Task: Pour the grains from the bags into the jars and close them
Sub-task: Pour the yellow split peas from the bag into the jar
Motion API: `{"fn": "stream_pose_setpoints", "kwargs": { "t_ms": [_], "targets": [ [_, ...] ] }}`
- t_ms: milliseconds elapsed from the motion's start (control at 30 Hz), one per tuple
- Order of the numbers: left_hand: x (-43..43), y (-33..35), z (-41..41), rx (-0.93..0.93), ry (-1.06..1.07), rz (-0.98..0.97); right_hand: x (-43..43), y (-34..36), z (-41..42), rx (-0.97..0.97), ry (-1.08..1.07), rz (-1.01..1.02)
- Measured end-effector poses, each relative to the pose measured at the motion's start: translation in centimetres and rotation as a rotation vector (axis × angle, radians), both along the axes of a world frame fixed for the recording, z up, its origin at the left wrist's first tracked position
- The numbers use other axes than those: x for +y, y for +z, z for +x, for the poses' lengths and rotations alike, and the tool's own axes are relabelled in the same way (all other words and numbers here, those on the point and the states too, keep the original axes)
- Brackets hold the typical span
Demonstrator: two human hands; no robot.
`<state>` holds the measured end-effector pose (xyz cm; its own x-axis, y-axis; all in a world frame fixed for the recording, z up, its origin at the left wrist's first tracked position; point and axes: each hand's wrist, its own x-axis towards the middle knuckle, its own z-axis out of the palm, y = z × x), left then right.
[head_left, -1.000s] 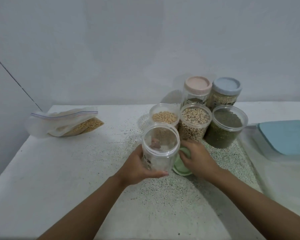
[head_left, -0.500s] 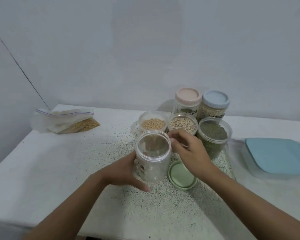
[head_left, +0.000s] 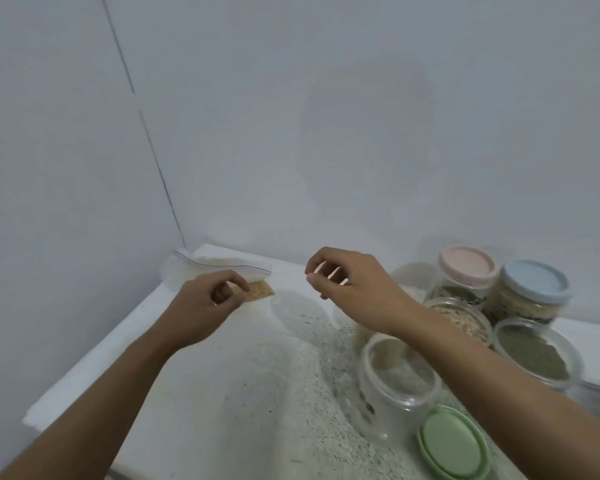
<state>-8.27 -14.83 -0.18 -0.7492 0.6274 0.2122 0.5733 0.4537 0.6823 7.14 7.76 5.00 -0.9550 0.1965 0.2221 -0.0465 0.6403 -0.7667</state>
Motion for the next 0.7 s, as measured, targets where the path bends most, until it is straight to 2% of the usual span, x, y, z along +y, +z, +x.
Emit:
{"fn": "stream_pose_setpoints", "kwargs": {
  "t_ms": [267, 467, 700],
  "targets": [
    [-4.2, -0.6, -11.0, 0.017, 0.038, -0.113, -4.2, -0.8, -10.7, -0.252, 0.056, 0.251],
    [-4.4, -2.3, -19.3, 0.128, -0.121, -0.195, -7.0, -2.9, -19.1, -0.363, -0.008, 0.5],
    [-0.6, -5.9, -24.4, 0.16, -0.341, -0.485, -8.7, -8.3, -24.5, -0.519, -0.164, 0.613]
  ]
}}
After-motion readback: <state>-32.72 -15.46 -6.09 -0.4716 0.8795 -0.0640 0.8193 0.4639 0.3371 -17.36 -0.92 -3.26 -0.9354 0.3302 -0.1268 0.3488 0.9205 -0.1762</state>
